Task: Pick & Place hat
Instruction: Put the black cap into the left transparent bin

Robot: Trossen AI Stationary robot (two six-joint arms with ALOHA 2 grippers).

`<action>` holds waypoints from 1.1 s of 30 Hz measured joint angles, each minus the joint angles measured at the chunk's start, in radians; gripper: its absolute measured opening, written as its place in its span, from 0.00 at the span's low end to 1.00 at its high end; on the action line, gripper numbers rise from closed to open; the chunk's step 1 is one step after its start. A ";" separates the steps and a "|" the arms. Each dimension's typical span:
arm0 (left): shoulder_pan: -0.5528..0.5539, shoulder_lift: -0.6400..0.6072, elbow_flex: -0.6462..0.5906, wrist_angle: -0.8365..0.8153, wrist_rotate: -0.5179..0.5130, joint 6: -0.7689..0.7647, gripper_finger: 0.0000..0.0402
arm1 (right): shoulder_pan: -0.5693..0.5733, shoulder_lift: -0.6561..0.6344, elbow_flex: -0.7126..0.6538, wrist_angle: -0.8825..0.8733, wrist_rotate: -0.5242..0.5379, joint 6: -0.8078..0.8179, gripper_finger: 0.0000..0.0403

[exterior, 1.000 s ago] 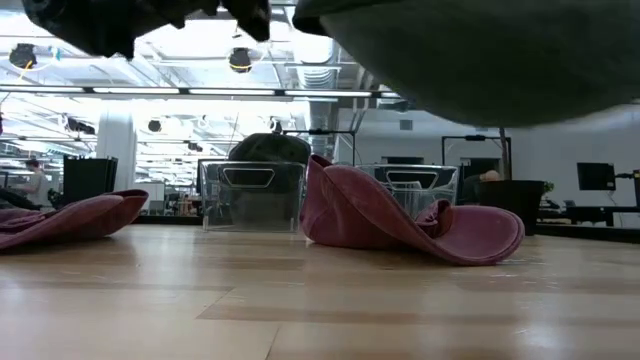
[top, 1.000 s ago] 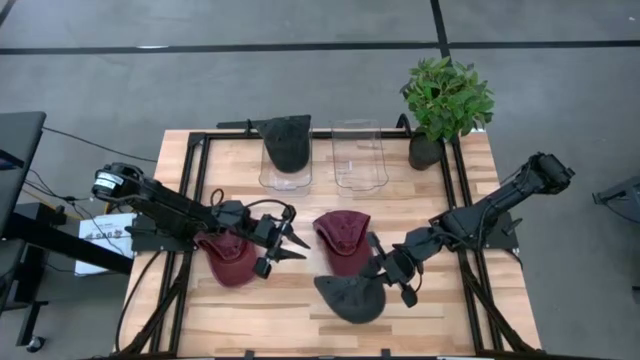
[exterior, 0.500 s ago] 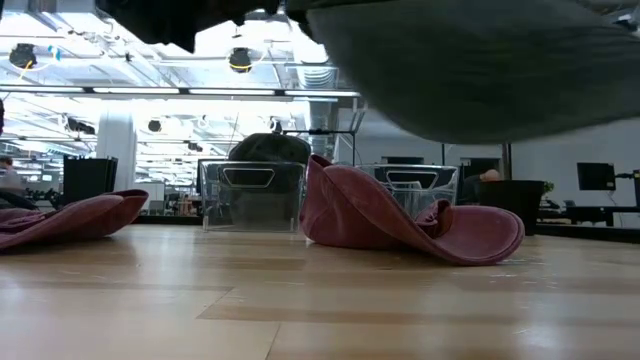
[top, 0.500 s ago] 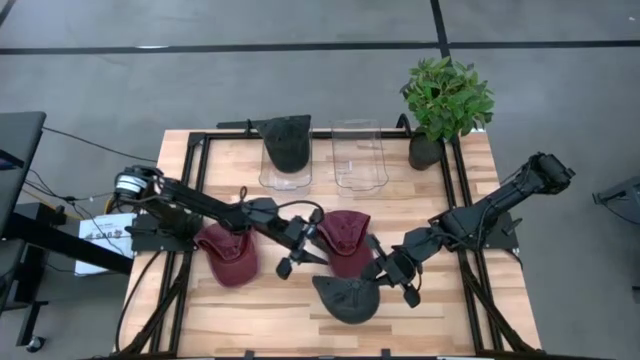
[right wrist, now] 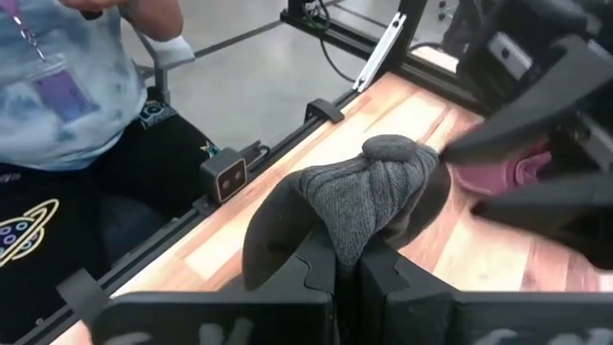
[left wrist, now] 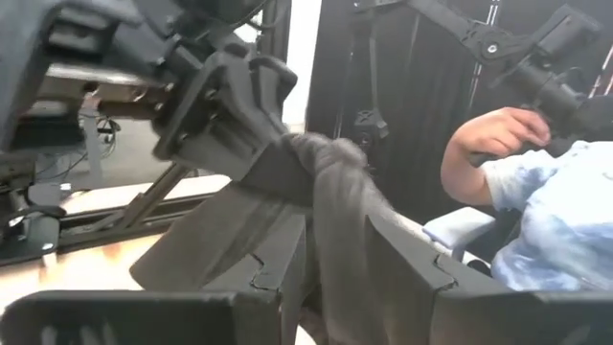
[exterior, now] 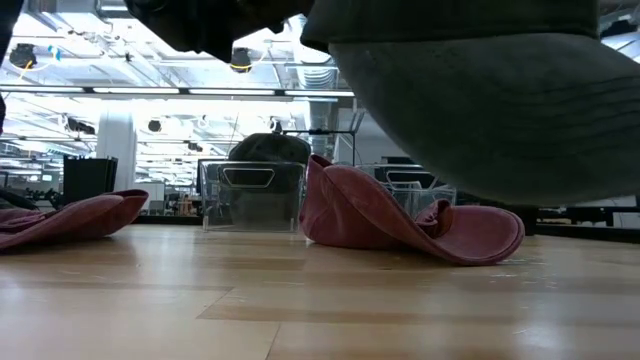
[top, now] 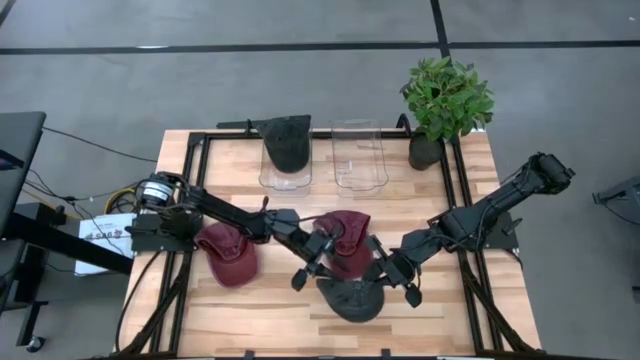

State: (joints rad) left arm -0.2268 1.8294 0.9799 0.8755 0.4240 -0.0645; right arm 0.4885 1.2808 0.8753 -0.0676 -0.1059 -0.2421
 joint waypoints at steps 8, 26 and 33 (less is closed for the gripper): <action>-0.029 -0.004 0.001 0.006 0.002 0.000 0.27 | -0.031 0.000 0.000 -0.015 0.027 0.016 0.00; 0.010 -0.004 0.001 0.002 -0.095 -0.009 0.27 | -0.085 0.000 0.000 0.008 -0.026 0.006 0.00; 0.022 -0.004 0.001 -0.011 -0.095 -0.031 0.27 | -0.085 0.000 0.000 0.008 -0.029 0.006 0.00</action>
State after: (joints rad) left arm -0.2050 1.8252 0.9810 0.8650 0.3286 -0.0952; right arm 0.4034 1.2808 0.8753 -0.0597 -0.1352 -0.2359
